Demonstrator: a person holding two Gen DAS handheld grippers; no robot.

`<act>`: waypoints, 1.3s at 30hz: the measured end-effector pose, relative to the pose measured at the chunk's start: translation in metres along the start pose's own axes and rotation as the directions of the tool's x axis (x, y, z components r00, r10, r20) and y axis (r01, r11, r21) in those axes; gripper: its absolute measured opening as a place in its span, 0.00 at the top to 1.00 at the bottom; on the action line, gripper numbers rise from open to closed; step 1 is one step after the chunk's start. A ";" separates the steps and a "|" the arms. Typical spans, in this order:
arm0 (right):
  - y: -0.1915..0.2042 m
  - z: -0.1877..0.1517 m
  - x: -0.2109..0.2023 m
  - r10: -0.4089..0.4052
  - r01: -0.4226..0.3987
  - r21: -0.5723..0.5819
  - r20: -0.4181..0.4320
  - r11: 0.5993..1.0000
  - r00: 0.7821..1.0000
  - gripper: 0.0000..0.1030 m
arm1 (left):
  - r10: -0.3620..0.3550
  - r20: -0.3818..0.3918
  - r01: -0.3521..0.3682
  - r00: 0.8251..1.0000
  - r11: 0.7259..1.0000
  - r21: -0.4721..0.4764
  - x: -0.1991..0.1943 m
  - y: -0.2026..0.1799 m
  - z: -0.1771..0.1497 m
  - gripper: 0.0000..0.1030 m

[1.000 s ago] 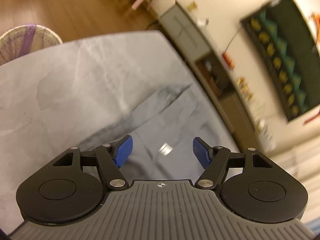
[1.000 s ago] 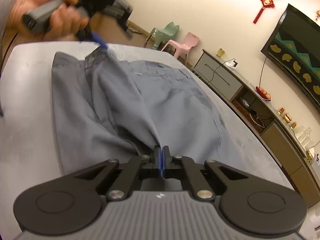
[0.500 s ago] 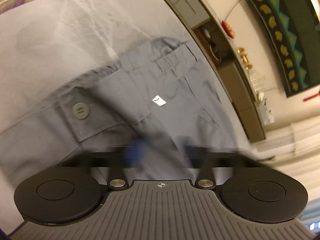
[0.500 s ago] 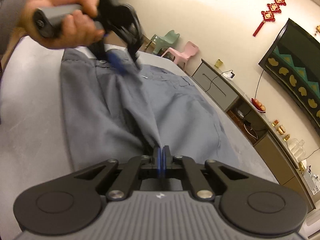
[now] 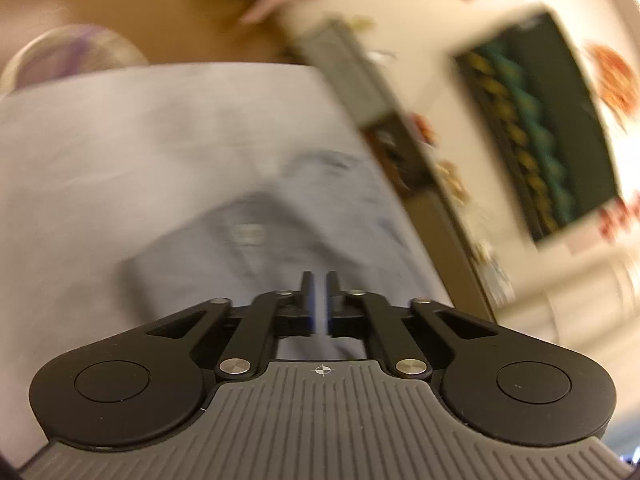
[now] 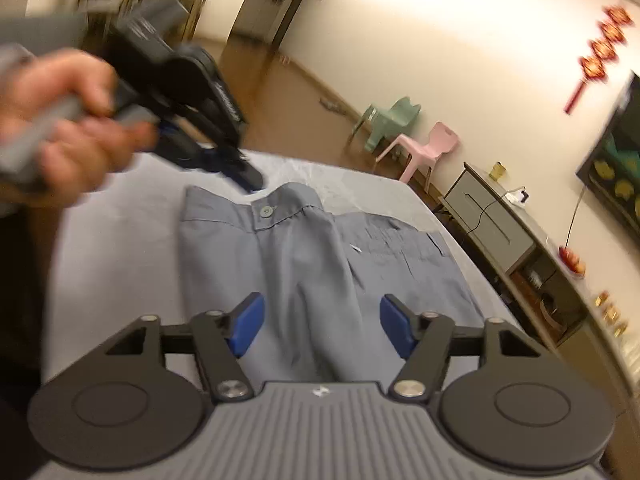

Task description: Fold clothes

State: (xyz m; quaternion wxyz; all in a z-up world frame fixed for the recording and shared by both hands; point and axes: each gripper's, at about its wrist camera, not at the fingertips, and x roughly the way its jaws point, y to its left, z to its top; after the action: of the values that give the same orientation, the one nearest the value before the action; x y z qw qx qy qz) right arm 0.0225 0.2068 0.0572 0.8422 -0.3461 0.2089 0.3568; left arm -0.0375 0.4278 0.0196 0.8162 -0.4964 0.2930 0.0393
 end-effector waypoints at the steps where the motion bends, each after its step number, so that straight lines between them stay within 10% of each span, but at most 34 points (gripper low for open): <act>1: 0.002 0.010 0.023 -0.011 0.011 -0.018 -0.029 1.000 1.000 0.36 | -0.014 0.002 0.014 1.000 1.000 -0.025 -0.002 0.004 0.002 0.97; 5: -0.020 0.036 0.104 0.052 -0.037 0.098 -0.157 0.995 0.986 0.42 | -0.031 -0.027 0.030 0.999 0.999 -0.044 0.001 0.011 0.004 0.82; 8: -0.041 0.040 0.152 0.207 -0.140 0.237 -0.288 0.961 0.935 0.98 | 0.050 -0.084 -0.057 0.995 0.995 -0.083 0.024 0.022 0.006 0.83; 10: -0.042 0.046 0.153 0.183 -0.129 0.199 -0.283 0.971 0.941 0.99 | 0.085 -0.110 -0.100 0.990 0.986 -0.133 0.038 0.031 0.010 0.83; 13: -0.050 0.075 0.072 0.100 -0.094 0.315 -0.003 0.945 0.995 0.99 | 0.102 -0.080 -0.114 0.992 0.979 -0.169 0.042 0.037 0.014 0.82; 21: 0.069 0.046 0.094 -0.120 0.120 -0.002 -0.058 0.993 0.991 0.99 | -0.060 0.055 0.067 0.997 0.989 -0.132 0.000 0.024 0.007 0.68; 26: 0.095 0.037 0.086 -0.150 0.150 -0.032 0.003 0.988 0.989 0.99 | -0.138 -0.067 0.139 0.988 0.990 0.013 0.019 0.005 0.006 0.33; 27: 0.097 0.034 0.080 -0.122 0.123 -0.019 0.022 0.992 0.992 0.99 | -0.109 -0.112 0.113 0.988 0.993 0.031 0.033 0.001 0.005 0.36; 29: 0.087 0.018 0.064 -0.087 0.086 0.028 0.034 0.996 0.996 0.95 | -0.002 -0.163 0.021 0.987 0.993 0.114 0.056 -0.007 0.000 1.00; 32: 0.075 -0.014 0.028 -0.083 0.080 0.146 0.012 0.986 0.996 0.62 | 0.027 -0.112 -0.010 0.993 0.988 0.152 0.052 -0.011 -0.004 1.00; 36: 0.031 -0.101 -0.057 -0.014 0.034 0.467 -0.046 0.883 0.999 0.52 | -0.114 -0.015 0.115 0.993 0.987 0.117 0.010 -0.003 -0.004 1.00; 39: -0.029 -0.196 -0.111 -0.040 0.166 0.755 -0.183 0.635 0.982 0.52 | -0.081 0.019 0.079 0.997 0.994 0.072 0.003 0.013 0.002 1.00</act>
State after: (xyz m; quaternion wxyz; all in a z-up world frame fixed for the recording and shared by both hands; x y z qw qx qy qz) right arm -0.0491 -0.0022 0.0046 0.9102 0.0063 0.3824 0.1591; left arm -0.0390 0.4350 0.0086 0.8376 -0.4778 0.2649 0.0016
